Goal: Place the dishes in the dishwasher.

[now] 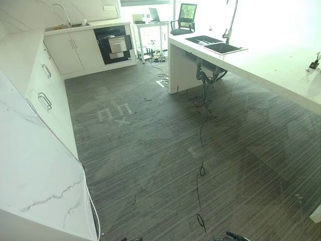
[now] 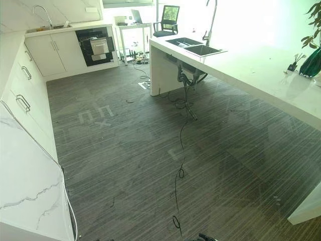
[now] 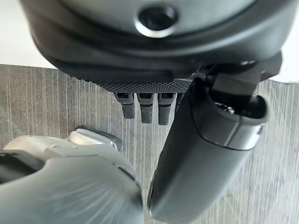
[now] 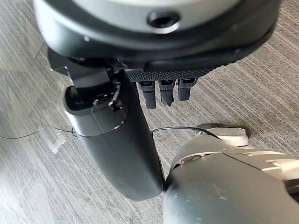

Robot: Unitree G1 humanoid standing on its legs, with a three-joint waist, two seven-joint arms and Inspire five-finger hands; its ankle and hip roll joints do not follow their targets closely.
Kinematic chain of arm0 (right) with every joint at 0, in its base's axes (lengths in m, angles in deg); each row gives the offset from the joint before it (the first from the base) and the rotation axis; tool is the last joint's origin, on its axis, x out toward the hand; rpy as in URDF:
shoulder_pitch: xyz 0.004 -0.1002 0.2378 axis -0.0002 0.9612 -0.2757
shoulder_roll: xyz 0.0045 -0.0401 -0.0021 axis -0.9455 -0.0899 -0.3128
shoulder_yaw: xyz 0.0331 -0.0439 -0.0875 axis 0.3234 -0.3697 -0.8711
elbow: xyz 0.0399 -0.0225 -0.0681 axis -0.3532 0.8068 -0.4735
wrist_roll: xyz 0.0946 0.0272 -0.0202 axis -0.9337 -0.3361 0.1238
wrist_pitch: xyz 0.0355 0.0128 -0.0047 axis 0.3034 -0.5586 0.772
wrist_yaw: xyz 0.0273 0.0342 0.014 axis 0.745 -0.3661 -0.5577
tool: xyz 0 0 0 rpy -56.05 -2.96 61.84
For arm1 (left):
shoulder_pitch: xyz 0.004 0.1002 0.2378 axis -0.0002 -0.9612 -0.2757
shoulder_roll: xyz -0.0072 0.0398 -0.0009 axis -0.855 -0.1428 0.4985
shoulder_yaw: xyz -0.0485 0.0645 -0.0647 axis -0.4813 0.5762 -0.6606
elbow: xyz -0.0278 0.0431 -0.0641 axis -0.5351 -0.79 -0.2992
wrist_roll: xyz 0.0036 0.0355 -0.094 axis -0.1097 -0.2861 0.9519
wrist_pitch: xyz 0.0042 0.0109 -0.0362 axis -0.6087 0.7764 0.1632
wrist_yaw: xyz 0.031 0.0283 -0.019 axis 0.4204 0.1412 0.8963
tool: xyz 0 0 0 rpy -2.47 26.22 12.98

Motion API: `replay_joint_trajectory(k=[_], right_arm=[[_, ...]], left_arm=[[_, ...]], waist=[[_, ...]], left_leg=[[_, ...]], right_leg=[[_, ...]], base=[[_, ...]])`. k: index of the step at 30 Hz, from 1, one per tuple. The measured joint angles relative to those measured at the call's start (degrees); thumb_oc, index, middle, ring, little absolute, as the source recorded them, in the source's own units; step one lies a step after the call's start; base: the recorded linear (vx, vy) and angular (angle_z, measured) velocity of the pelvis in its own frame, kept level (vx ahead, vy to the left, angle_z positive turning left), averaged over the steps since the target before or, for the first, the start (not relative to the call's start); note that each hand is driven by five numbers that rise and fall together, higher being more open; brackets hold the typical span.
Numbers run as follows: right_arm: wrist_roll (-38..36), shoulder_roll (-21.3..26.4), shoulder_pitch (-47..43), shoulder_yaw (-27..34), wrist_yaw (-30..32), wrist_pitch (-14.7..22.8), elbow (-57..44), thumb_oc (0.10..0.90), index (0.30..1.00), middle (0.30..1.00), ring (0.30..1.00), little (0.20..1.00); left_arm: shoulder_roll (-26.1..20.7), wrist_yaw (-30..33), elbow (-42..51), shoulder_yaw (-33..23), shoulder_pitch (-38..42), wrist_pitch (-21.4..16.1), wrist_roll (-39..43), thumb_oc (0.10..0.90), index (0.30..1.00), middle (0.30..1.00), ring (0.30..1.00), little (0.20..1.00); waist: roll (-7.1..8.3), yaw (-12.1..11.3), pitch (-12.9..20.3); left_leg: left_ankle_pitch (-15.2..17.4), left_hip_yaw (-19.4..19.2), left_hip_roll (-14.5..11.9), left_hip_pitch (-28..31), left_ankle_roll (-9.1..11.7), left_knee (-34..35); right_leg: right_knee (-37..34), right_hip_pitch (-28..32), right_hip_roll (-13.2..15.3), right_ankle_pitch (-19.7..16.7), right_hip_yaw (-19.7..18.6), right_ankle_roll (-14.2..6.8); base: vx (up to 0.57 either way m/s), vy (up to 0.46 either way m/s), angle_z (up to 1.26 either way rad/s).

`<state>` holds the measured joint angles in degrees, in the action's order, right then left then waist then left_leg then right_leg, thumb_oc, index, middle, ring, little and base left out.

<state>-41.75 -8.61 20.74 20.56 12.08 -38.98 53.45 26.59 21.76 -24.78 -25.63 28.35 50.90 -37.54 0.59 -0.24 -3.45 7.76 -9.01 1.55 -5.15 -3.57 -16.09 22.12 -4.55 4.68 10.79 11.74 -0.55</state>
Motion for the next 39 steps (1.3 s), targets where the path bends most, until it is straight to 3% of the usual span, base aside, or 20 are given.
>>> replay_joint_trajectory(k=[7, 19, 27, 31, 34, 39], right_arm=[[0.0, 0.2, 0.6, 0.0, 0.2, 0.0, 0.1, 0.800, 0.900, 0.900, 0.900, 0.900], [0.0, 0.2, 0.7, 0.0, 0.3, 0.3, 0.1, 0.800, 0.900, 0.900, 0.900, 0.900], [0.0, 0.2, 0.8, 0.0, -0.2, 2.5, 0.0, 0.800, 0.900, 0.900, 0.900, 0.900], [-3.1, 1.6, 2.8, 0.5, -2.1, 6.6, -11.4, 0.800, 0.900, 0.900, 0.900, 0.900], [-4.2, 2.2, 2.8, 0.8, -1.6, 7.7, -16.5, 0.800, 0.900, 0.900, 0.900, 0.900], [-4.8, 2.6, 5.4, 1.1, 0.3, 7.1, -34.4, 0.800, 0.900, 0.900, 0.900, 0.900]], left_arm=[[-1.1, -0.6, 0.1, 1.6, 0.4, 0.1, -5.0, 0.800, 0.900, 0.900, 0.900, 0.900], [-1.2, -0.5, 0.0, 2.8, 0.5, 0.2, -6.2, 0.800, 0.900, 0.900, 0.900, 0.900], [-1.2, -0.6, 0.1, 2.7, 0.8, 0.0, -6.2, 0.800, 0.900, 0.900, 0.900, 0.900], [-1.2, -2.3, 4.6, 1.6, -0.7, -0.9, -5.9, 0.800, 0.900, 0.900, 0.900, 0.900], [-1.3, -2.0, 6.4, 1.0, -1.0, -2.9, -6.0, 0.800, 0.900, 0.900, 0.900, 0.900], [-1.2, -1.1, 19.7, -0.6, -3.1, -4.2, -4.9, 0.800, 0.900, 0.900, 0.900, 0.900]], waist=[[-0.12, 0.1, 2.0], [-0.09, 0.1, 1.8], [0.04, 0.1, 1.8], [0.53, 0.1, 0.4], [0.94, 0.1, -0.2], [1.09, 0.1, -1.1]], left_leg=[[0.0, 0.0, 0.0, -0.8, 0.0, -0.3], [0.0, 0.0, -0.1, -1.1, 0.1, -0.6], [-0.3, 0.1, -0.1, -1.8, -0.4, -0.7], [-0.5, 0.4, -0.1, -1.7, -0.1, -0.6], [-0.5, 0.8, -0.1, -1.8, 0.2, -0.6], [-0.9, 1.3, -0.3, -1.9, 0.2, -0.6]], right_leg=[[0.3, -0.9, 0.0, 0.0, 0.0, 0.0], [0.7, -1.2, 0.0, 0.4, -0.1, -0.3], [0.7, -1.8, 0.0, 0.2, 0.0, 0.2], [0.7, -2.0, -0.1, 0.4, 0.0, -0.2], [0.7, -1.9, -0.2, 0.4, 0.2, -0.1], [0.6, -1.9, -0.5, 0.4, 0.5, 0.0]], base=[[0.00, 0.000, 0.00], [0.00, 0.000, 0.00], [0.00, 0.000, 0.00], [0.02, -0.029, 0.03], [0.02, -0.060, 0.05], [0.02, -0.088, 0.03]])
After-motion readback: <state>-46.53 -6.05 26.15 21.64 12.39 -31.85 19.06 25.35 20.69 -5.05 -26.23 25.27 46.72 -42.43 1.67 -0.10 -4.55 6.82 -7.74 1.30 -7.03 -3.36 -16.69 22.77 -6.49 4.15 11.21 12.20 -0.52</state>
